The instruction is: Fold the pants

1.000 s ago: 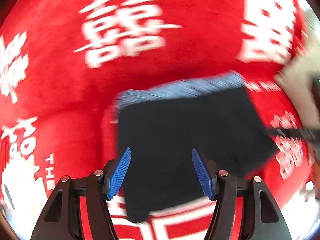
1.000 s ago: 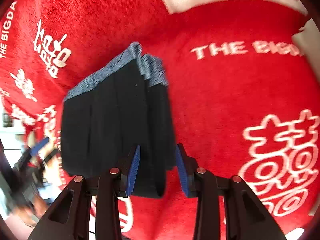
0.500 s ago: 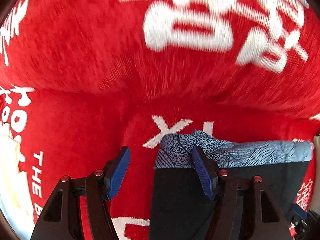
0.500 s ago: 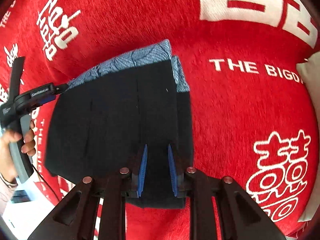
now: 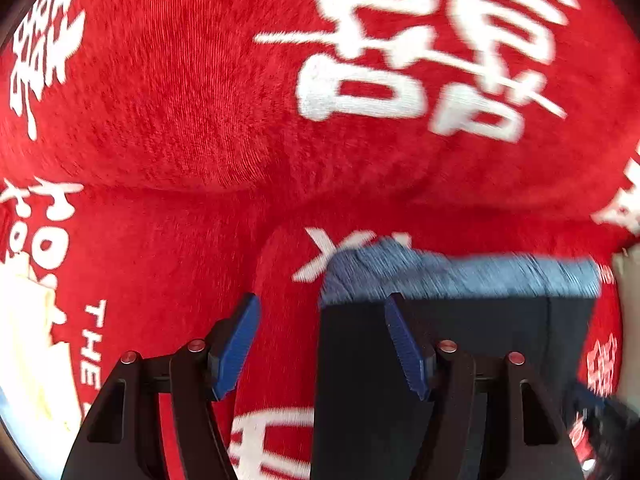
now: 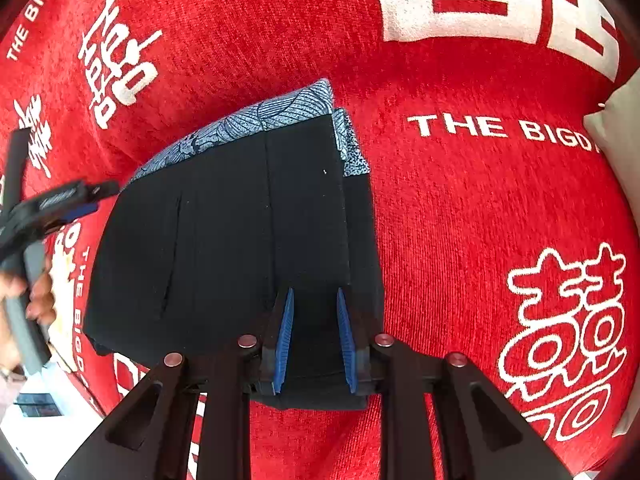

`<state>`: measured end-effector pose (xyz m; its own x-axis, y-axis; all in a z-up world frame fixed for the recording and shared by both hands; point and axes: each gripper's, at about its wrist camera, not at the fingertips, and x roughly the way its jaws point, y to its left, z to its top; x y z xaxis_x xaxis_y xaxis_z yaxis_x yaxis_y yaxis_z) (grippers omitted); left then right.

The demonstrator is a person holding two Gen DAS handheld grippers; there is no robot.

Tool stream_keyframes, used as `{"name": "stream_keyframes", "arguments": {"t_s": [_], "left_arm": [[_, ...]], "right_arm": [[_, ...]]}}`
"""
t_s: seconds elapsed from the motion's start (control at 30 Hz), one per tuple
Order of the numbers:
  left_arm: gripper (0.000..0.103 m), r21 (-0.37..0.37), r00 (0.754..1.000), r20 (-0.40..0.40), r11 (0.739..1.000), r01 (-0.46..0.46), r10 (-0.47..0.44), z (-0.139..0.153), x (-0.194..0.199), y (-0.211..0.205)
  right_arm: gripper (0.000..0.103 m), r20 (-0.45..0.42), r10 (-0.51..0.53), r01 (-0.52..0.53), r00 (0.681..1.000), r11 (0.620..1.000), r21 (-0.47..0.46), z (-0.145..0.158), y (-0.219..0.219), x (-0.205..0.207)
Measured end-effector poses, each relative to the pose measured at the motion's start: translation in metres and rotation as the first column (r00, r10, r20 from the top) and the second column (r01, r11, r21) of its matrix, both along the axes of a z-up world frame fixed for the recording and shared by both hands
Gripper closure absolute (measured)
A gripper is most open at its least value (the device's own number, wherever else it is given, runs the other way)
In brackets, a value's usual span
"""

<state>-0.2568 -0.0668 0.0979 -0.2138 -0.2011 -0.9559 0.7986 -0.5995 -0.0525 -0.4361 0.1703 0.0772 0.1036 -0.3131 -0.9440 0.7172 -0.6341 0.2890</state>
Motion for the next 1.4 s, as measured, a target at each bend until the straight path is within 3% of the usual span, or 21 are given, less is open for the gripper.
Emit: {"name": "stream_keyframes", "arguments": {"t_s": [0.07, 0.27, 0.33, 0.37, 0.4, 0.5, 0.87, 1.27, 1.4], "left_arm": [[0.037, 0.006, 0.999, -0.001, 0.999, 0.039, -0.039, 0.007, 0.006, 0.017], [0.037, 0.103, 0.995, 0.013, 0.990, 0.098, -0.100, -0.002, 0.019, 0.063], [0.037, 0.104, 0.994, 0.040, 0.990, 0.095, -0.099, -0.013, 0.021, 0.073], [0.032, 0.089, 0.994, 0.043, 0.991, 0.095, -0.099, -0.015, 0.021, 0.075], [0.024, 0.083, 0.994, 0.042, 0.992, 0.096, -0.100, -0.017, 0.021, 0.075], [0.020, 0.120, 0.997, 0.031, 0.990, 0.071, -0.075, -0.031, 0.024, 0.072], [0.019, 0.129, 0.998, 0.022, 0.990, 0.058, -0.062, -0.035, 0.029, 0.068], [0.019, 0.116, 0.997, 0.030, 0.991, 0.068, -0.072, -0.025, 0.023, 0.073], [0.008, 0.117, 0.996, 0.047, 0.991, 0.067, -0.073, -0.028, 0.022, 0.074]], "right_arm": [[0.065, -0.015, -0.017, 0.018, 1.000, 1.000, 0.023, 0.001, 0.001, 0.000], [0.064, 0.034, -0.100, 0.099, 0.994, 0.995, 0.033, 0.007, 0.019, -0.007], [0.064, 0.010, -0.096, 0.096, 0.995, 0.995, 0.038, 0.013, 0.021, -0.003], [0.064, -0.007, -0.088, 0.089, 0.996, 0.995, 0.040, 0.017, 0.021, 0.001], [0.064, -0.031, -0.073, 0.074, 0.997, 0.996, 0.041, 0.022, 0.020, 0.005], [0.058, -0.078, -0.035, 0.039, 0.996, 0.998, 0.054, 0.027, 0.017, 0.013], [0.044, -0.075, -0.024, 0.031, 0.997, 0.995, 0.092, 0.010, 0.016, 0.015], [0.040, -0.087, -0.019, 0.028, 0.996, 0.994, 0.101, 0.007, 0.011, 0.025], [0.040, -0.080, -0.027, 0.035, 0.996, 0.995, 0.097, 0.005, 0.015, 0.022]]}}
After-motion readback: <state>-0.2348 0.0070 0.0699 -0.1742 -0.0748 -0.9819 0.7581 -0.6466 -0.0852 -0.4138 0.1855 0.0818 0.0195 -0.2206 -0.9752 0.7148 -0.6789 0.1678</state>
